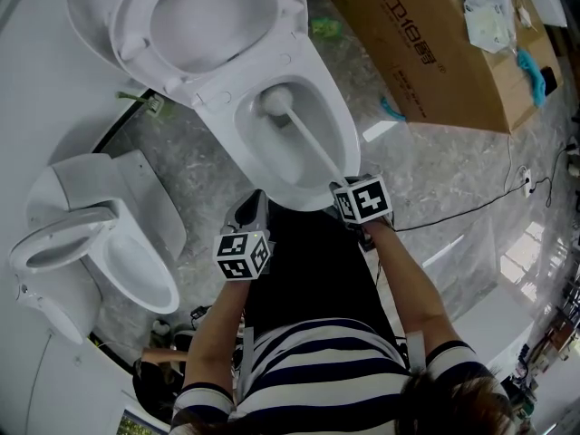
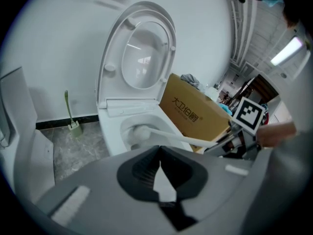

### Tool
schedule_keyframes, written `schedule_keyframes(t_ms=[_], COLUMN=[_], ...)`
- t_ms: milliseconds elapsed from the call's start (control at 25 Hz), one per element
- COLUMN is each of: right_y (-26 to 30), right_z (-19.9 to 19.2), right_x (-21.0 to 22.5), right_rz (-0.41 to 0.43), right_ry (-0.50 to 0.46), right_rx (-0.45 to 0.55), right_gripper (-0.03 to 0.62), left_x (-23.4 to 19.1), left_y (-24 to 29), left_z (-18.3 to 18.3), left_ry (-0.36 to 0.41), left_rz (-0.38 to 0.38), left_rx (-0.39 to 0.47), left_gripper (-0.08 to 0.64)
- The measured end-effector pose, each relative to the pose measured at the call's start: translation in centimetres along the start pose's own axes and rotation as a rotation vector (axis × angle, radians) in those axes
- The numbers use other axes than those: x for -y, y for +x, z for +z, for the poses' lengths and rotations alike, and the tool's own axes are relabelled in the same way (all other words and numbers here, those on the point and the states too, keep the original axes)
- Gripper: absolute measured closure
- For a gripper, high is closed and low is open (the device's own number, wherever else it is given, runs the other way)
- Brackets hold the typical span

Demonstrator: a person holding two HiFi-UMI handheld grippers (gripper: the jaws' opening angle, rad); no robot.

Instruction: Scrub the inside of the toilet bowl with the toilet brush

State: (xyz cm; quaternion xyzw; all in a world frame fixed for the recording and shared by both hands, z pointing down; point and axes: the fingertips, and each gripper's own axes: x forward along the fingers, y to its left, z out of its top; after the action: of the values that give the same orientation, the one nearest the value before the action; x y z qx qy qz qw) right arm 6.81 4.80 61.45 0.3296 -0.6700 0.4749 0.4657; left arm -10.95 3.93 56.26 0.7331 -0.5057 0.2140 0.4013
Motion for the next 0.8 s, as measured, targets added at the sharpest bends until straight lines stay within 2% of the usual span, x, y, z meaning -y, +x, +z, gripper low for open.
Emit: schedule_keyframes(t_ms=[400, 800], right_y=[-1.8, -4.0], right_z=[-2.1, -6.7], right_x=[2.2, 2.6], right_rz=[-0.05, -0.105], right_ry=[0.089, 0.08], right_rx=[0.019, -0.089], right_gripper=[0.535, 0.535], left_x=[1.1, 2.2], left_y=[0.0, -0.4], left_z=[0.1, -0.3], left_ry=[0.015, 0.01], left_rz=[-0.015, -0.027], left_rx=[0.006, 0.011], left_gripper=[0.56, 0.56])
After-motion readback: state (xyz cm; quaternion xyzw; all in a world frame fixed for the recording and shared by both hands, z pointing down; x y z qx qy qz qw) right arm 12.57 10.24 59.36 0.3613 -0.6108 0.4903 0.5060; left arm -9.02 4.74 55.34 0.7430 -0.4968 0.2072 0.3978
